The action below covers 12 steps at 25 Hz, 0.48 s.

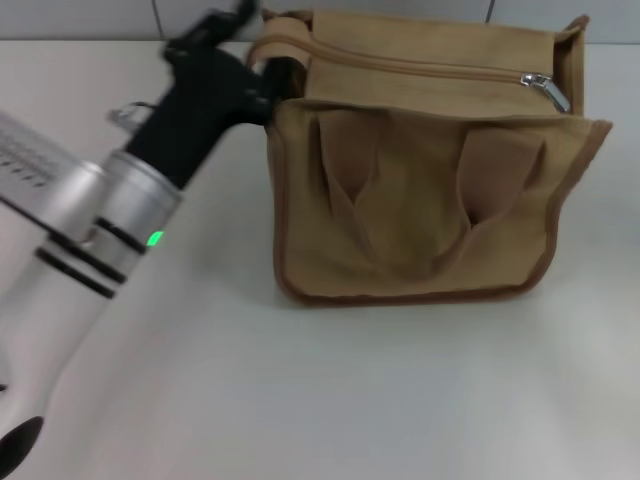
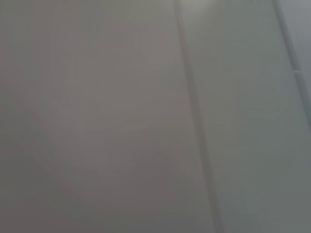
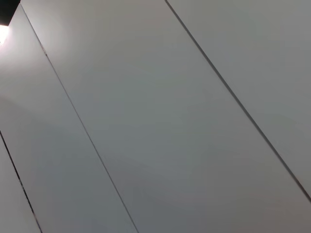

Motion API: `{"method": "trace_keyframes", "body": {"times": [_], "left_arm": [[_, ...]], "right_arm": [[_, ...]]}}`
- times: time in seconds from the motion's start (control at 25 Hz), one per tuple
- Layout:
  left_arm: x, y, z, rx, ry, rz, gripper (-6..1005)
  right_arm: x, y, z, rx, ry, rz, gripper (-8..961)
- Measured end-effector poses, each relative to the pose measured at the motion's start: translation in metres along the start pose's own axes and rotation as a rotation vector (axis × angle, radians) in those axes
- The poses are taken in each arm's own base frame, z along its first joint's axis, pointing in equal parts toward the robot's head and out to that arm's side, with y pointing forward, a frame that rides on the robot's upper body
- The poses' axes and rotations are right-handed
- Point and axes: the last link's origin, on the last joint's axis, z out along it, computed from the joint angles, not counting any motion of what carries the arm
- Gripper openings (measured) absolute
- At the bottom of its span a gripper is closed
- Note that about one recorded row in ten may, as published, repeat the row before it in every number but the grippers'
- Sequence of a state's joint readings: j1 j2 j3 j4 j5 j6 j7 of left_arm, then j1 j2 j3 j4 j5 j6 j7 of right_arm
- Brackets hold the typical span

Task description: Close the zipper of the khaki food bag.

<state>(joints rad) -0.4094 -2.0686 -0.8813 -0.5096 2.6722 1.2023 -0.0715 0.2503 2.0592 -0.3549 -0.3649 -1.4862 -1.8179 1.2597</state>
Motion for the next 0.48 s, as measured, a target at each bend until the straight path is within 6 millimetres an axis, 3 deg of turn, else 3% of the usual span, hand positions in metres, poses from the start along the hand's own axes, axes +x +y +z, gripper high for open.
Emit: {"method": "trace_keyframes", "body": {"times": [0.08,0.16,0.48], "left_arm": [[-0.001,-0.014,-0.009,0.068,-0.004,0.003,268],[-0.003,-0.027,-0.017,0.133,-0.014,0.014,301],[-0.001,-0.066,-0.051,0.332,0.014,-0.034,605]], "right_arm": [[0.001,0.0,0.0,-0.002,0.003,0.0,607],[0.001,0.001,0.002,-0.007,0.007,0.0,610],[0.006,0.003,0.008,-0.021,0.015,-0.012,623]]}}
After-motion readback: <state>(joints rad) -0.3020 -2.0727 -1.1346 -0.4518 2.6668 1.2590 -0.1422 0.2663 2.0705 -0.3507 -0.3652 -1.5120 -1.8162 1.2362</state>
